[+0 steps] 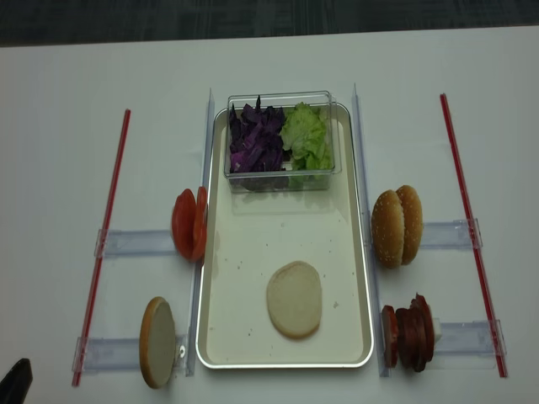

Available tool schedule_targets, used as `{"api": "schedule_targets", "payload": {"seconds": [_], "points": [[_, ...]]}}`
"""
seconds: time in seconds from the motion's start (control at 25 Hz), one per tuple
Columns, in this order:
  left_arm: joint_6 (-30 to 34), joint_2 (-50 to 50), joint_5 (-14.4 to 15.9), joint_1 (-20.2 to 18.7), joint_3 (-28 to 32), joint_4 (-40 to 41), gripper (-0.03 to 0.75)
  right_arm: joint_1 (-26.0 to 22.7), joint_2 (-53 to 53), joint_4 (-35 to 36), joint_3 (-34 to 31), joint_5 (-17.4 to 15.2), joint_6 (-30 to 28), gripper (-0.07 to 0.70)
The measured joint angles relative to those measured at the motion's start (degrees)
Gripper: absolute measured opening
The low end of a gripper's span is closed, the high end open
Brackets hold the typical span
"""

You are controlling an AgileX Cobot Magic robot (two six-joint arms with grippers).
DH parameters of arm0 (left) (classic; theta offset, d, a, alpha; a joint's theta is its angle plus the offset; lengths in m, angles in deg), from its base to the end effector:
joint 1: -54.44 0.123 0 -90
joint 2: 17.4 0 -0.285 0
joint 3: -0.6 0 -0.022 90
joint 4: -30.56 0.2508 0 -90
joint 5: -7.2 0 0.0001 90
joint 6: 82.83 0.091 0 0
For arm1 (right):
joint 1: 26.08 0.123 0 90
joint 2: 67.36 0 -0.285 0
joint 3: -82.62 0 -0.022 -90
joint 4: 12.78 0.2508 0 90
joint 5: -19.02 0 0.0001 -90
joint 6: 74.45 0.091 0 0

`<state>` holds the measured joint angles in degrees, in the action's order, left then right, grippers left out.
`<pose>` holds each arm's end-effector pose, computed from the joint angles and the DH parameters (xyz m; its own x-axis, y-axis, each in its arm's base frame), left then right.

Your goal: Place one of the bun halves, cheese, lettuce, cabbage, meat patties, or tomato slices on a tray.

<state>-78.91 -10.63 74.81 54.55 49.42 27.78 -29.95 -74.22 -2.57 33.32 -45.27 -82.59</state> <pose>-0.0125 -0.0041 0.2666 -0.5448 0.0488 -0.8372 0.0629 0.9979 0.0173 -0.0082 0.0151 0.2699 -0.4946 -0.0299 -0.8686 -0.1031 0.9944 0.0245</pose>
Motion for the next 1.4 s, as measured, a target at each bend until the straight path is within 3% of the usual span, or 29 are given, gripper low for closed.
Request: {"api": "schedule_targets", "payload": {"seconds": [1.4], "points": [[0.00,0.00,0.00,0.00,0.00,0.00,0.277,0.00,0.00,0.00,0.00,0.00,-0.11,0.537]]}}
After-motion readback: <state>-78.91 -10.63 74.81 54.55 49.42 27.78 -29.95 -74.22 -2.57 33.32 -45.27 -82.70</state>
